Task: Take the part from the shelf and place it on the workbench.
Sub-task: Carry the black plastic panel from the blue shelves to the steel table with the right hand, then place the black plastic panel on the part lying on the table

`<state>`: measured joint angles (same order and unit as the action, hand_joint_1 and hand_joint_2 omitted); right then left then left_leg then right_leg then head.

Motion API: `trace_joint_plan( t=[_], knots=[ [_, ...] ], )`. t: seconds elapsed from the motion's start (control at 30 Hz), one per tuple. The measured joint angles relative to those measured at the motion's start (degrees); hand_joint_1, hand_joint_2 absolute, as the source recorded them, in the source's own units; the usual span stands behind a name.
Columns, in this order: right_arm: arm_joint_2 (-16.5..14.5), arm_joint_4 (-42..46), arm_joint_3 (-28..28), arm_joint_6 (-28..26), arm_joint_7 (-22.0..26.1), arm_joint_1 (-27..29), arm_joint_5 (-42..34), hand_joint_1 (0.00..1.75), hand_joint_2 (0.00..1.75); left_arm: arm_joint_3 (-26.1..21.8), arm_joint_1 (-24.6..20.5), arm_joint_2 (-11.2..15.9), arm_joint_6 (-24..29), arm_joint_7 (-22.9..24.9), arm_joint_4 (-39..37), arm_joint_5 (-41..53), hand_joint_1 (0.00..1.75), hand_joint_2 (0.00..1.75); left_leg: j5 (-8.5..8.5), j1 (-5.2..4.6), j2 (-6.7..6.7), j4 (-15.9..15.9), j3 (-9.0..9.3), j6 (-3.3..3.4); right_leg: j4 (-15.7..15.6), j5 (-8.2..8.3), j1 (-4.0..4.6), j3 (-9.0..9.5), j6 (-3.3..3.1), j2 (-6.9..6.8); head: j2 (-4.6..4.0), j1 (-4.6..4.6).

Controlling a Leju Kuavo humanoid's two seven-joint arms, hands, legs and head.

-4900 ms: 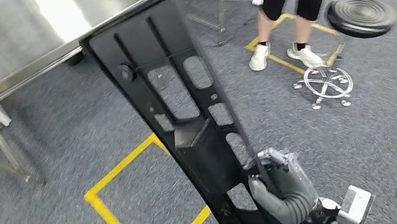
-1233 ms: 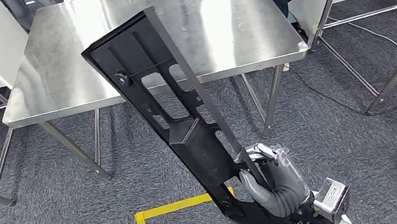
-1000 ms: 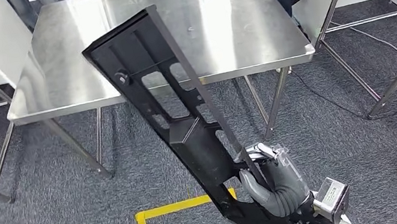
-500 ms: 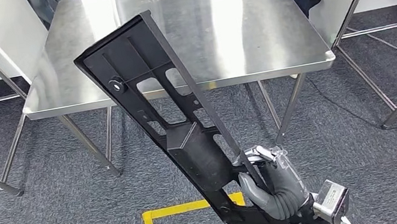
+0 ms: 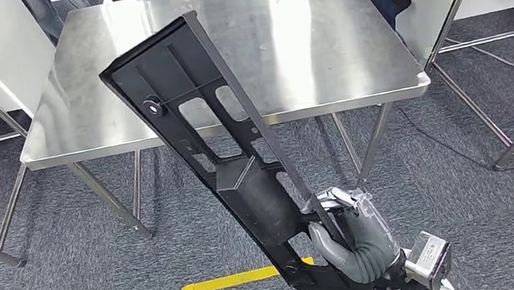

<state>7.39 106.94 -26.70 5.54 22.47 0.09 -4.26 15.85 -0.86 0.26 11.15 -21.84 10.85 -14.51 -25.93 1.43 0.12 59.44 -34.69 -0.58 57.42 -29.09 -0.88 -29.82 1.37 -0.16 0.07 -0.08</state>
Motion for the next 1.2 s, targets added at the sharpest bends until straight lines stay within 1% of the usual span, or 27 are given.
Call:
trace_joint_plan(
  t=[0.1, 0.13, 0.17, 0.27, 0.3, 0.33, 0.37, 0.4, 0.43, 0.47, 0.5, 0.57, 0.63, 0.67, 0.7, 0.77, 0.8, 0.83, 0.87, 0.9, 0.93, 0.97, 1.0, 1.1, 1.13, 1.17, 1.2],
  knots=[
    [0.0, 0.1, 0.0, 0.0, 0.0, 0.0, 0.0, 1.75, 1.75, 0.0, 0.0, 0.0, 0.0, 0.0, 0.0, 0.0, 0.00, 1.75, -0.42, -0.41, -0.29, -0.5, 0.65, 1.43, -0.1, -0.43, 0.02, 0.46, 1.07, -0.12, 0.01, 0.06],
    [0.0, 0.1, 0.0, 0.0, 0.0, -0.1, 0.0, 1.75, 1.75, 0.0, 0.0, 0.0, 0.0, 0.0, 0.0, 0.0, 0.00, 1.75, -0.43, -0.38, -0.32, -0.7, 0.89, 1.90, 0.8, -0.91, -0.02, 0.14, 1.27, -0.14, 0.01, 0.10],
    [0.0, 0.1, -0.1, 0.0, 0.0, -0.1, 0.0, 1.75, 1.75, 0.0, 0.0, 0.0, 0.0, 0.0, 0.0, 0.0, 0.00, 1.75, -0.45, -0.29, -0.32, -1.0, 1.17, 2.33, 3.0, -1.84, -0.02, -0.93, 1.28, -0.13, 0.01, 0.19],
    [0.1, 0.2, -0.1, 0.0, 0.0, 0.0, 0.0, 1.75, 1.75, 0.0, 0.0, 0.0, 0.0, 0.0, 0.0, 0.0, 0.00, 1.75, -1.01, -0.45, -0.39, -1.1, 1.65, 3.11, 14.7, -5.36, -0.07, -8.03, 0.91, -0.05, 0.00, 0.36],
    [0.1, 0.1, -0.1, 0.0, 0.0, 0.1, 0.0, 1.75, 1.75, 0.0, 0.0, 0.0, 0.0, 0.0, 0.0, 0.0, 0.00, 1.75, -1.26, -0.52, -0.49, -1.1, 1.87, 3.20, 17.0, -5.46, -0.07, -9.85, 1.09, -0.04, 0.00, 0.34],
    [0.1, 0.1, -0.1, 0.0, 0.0, 0.1, 0.0, 1.75, 1.75, 0.0, 0.0, 0.0, 0.0, 0.0, 0.0, 0.0, 0.00, 1.75, -1.53, -0.56, -0.61, -1.1, 2.20, 3.19, 16.9, -4.56, -0.07, -10.50, 1.45, -0.04, 0.00, 0.36],
    [0.1, 0.1, -0.1, 0.0, 0.0, 0.1, 0.0, 1.75, 1.75, 0.0, 0.0, 0.0, 0.0, 0.0, 0.0, 0.0, 0.00, 1.75, -1.84, -0.57, -0.77, -1.1, 2.65, 3.10, 14.5, -2.82, -0.07, -10.01, 1.90, -0.04, 0.00, 0.37],
    [0.2, 0.1, -0.1, 0.0, 0.0, 0.1, 0.0, 1.75, 1.75, 0.0, 0.0, -0.1, 0.0, 0.0, 0.0, 0.0, 0.00, 1.75, -2.21, -0.56, -0.90, -1.1, 3.18, 2.97, 10.4, -0.56, -0.07, -8.55, 2.30, -0.04, 0.00, 0.39],
    [0.2, 0.1, -0.1, 0.0, 0.0, 0.1, 0.0, 1.75, 1.75, 0.0, 0.0, -0.1, 0.0, 0.0, 0.0, 0.0, 0.00, 1.75, -2.67, -0.67, -1.03, -1.0, 3.61, 2.72, 6.3, 1.41, 0.04, -6.92, 2.38, -0.03, 0.00, 0.41],
    [0.1, 0.1, -0.1, 0.0, 0.0, 0.1, 0.0, 1.75, 1.75, 0.0, 0.0, -0.1, 0.0, 0.0, 0.0, 0.0, 0.00, 1.75, -3.18, -0.78, -1.15, -1.1, 3.91, 2.42, 3.2, 2.72, 0.19, -5.45, 2.14, -0.01, 0.00, 0.43],
    [0.1, 0.1, -0.1, 0.3, -0.2, 0.0, 0.0, 1.75, 1.75, 0.0, 0.0, -0.1, 0.1, 0.0, 0.0, -0.2, 0.00, 1.75, -3.63, -0.86, -1.21, -1.1, 4.10, 2.09, 1.3, 3.34, 0.36, -4.52, 1.69, 0.01, 0.00, 0.42],
    [0.1, -0.1, -0.4, 1.6, -1.4, -0.8, 0.6, 1.75, 1.75, -0.1, 0.0, -0.2, 0.3, 0.0, 0.0, -0.8, 0.00, 1.75, -4.29, -0.83, -1.21, -1.3, 4.37, 1.41, 0.8, 3.11, 0.64, -3.91, 0.60, 0.14, 0.00, 0.45],
    [-0.1, -0.9, -1.5, 2.9, -3.0, -2.7, 1.8, 1.75, 1.75, -0.1, 0.0, -0.2, 0.8, -0.1, 0.0, -1.5, 0.00, 1.75, -4.88, -0.58, -0.93, -0.5, 4.54, 0.77, 0.5, 2.91, 0.24, -3.28, -0.36, 0.37, 0.00, 0.40],
    [-0.4, -1.6, -2.2, 3.0, -3.4, -4.0, 2.4, 1.75, 1.75, -0.2, 0.0, -0.2, 0.9, -0.1, 0.0, -1.7, 0.00, 1.75, -5.67, -0.52, -0.76, 1.3, 3.79, 0.48, 0.3, 2.72, 0.00, -2.79, -0.92, 0.43, 0.00, 0.29],
    [-0.7, -2.4, -2.9, 2.9, -3.6, -5.2, 2.9, 1.75, 1.75, -0.2, 0.0, -0.2, 1.0, -0.2, 0.0, -1.7, 0.00, 1.75, -6.86, -0.44, -0.64, 4.4, 2.12, 0.25, 0.2, 2.45, -0.18, -2.28, -1.41, 0.43, 0.00, 0.20],
    [-1.2, -4.1, -4.1, 2.7, -3.7, -7.5, 3.5, 1.75, 1.75, -0.2, 0.1, -0.3, 1.0, -0.3, 0.0, -1.8, 0.00, 1.75, -9.41, -0.39, -0.57, 12.4, -3.27, -0.12, 0.2, 1.56, -0.04, -1.40, -1.99, 0.37, 0.00, 0.10],
    [-1.4, -4.9, -4.6, 2.7, -3.8, -8.2, 3.7, 1.75, 1.75, -0.2, 0.2, -0.3, 1.0, -0.3, 0.0, -1.8, 0.00, 1.75, -9.60, -0.35, -0.56, 15.2, -5.67, -0.25, 0.2, 1.03, 0.02, -0.91, -2.06, 0.36, 0.00, 0.12],
    [-1.5, -5.6, -5.0, 2.7, -3.9, -8.8, 3.8, 1.75, 1.75, -0.2, 0.4, -0.3, 1.1, -0.3, 0.0, -1.9, 0.00, 1.75, -8.43, -0.31, -0.54, 15.9, -7.10, -0.33, 0.2, 0.42, 0.05, -0.27, -2.01, 0.36, 0.00, 0.10],
    [-1.5, -6.2, -5.4, 2.7, -4.0, -9.4, 3.9, 1.75, 1.75, -0.2, 0.6, -0.3, 1.1, -0.3, 0.0, -1.9, 0.00, 1.75, -6.00, -0.28, -0.46, 14.2, -7.30, -0.34, 0.2, -0.22, 0.04, 0.53, -1.93, 0.37, 0.01, 0.11],
    [-1.6, -6.7, -5.8, 2.7, -4.0, -10.0, 4.1, 1.75, 1.75, -0.2, 0.7, -0.3, 1.1, -0.3, 0.0, -2.0, 0.00, 1.75, -2.83, -0.24, -0.35, 10.6, -6.48, -0.28, 0.2, -0.94, 0.01, 1.44, -1.79, 0.39, 0.00, 0.09],
    [-1.7, -7.3, -6.2, 2.7, -4.1, -10.7, 4.3, 1.75, 1.75, -0.2, 0.8, -0.2, 1.1, -0.3, 0.0, -2.0, 0.00, 1.75, -0.19, -0.28, -0.18, 6.7, -5.15, -0.14, 0.1, -1.67, 0.04, 2.22, -1.56, 0.38, 0.01, 0.05],
    [-1.8, -7.7, -6.6, 2.7, -4.2, -11.5, 4.4, 1.75, 1.75, -0.2, 0.9, -0.2, 1.1, -0.3, -0.1, -2.0, 0.00, 1.75, 1.30, -0.39, -0.06, 3.4, -3.75, 0.10, 0.1, -2.38, 0.21, 2.78, -1.26, 0.39, 0.00, 0.06],
    [-2.0, -8.1, -7.0, 2.7, -4.3, -12.2, 4.6, 1.75, 1.75, -0.2, 0.8, -0.2, 1.1, -0.3, -0.1, -2.0, 0.00, 1.75, 1.76, -0.55, -0.02, 1.3, -2.76, 0.42, -0.1, -2.95, 0.36, 3.15, -0.91, 0.38, 0.00, 0.04],
    [-2.4, -9.2, -8.1, 2.3, -4.6, -14.0, 4.8, 1.75, 1.75, -0.2, 0.8, -0.4, 1.1, -0.3, -0.1, -2.0, 0.00, 1.75, 0.55, -0.76, -0.29, -0.1, -1.35, 1.89, 0.3, -2.83, 0.53, 4.07, 0.58, 0.38, 0.01, -0.06],
    [-2.5, -9.5, -8.4, 2.2, -4.7, -14.4, 4.8, 1.75, 1.75, -0.2, 0.8, -0.4, 1.0, -0.3, -0.1, -2.0, 0.00, 1.75, 0.24, -0.64, -0.40, -0.4, -0.67, 2.39, 1.9, -2.32, 0.48, 3.62, 0.99, 0.35, 0.01, 0.00],
    [-2.6, -9.8, -8.6, 2.0, -4.7, -14.7, 4.8, 1.75, 1.75, -0.2, 0.9, -0.5, 1.0, -0.3, -0.1, -2.0, 0.00, 1.75, -0.12, -0.54, -0.50, -0.7, 0.12, 2.80, 4.5, -1.91, 0.43, 2.08, 1.20, 0.30, 0.01, 0.12],
    [-2.6, -10.1, -8.7, 1.9, -4.8, -15.0, 4.9, 1.75, 1.75, -0.2, 0.9, -0.5, 1.0, -0.3, -0.1, -1.9, 0.00, 1.75, -0.52, -0.44, -0.62, -1.0, 0.93, 3.05, 8.0, -1.79, 0.36, -0.30, 1.25, 0.25, 0.01, 0.23]
  ],
)
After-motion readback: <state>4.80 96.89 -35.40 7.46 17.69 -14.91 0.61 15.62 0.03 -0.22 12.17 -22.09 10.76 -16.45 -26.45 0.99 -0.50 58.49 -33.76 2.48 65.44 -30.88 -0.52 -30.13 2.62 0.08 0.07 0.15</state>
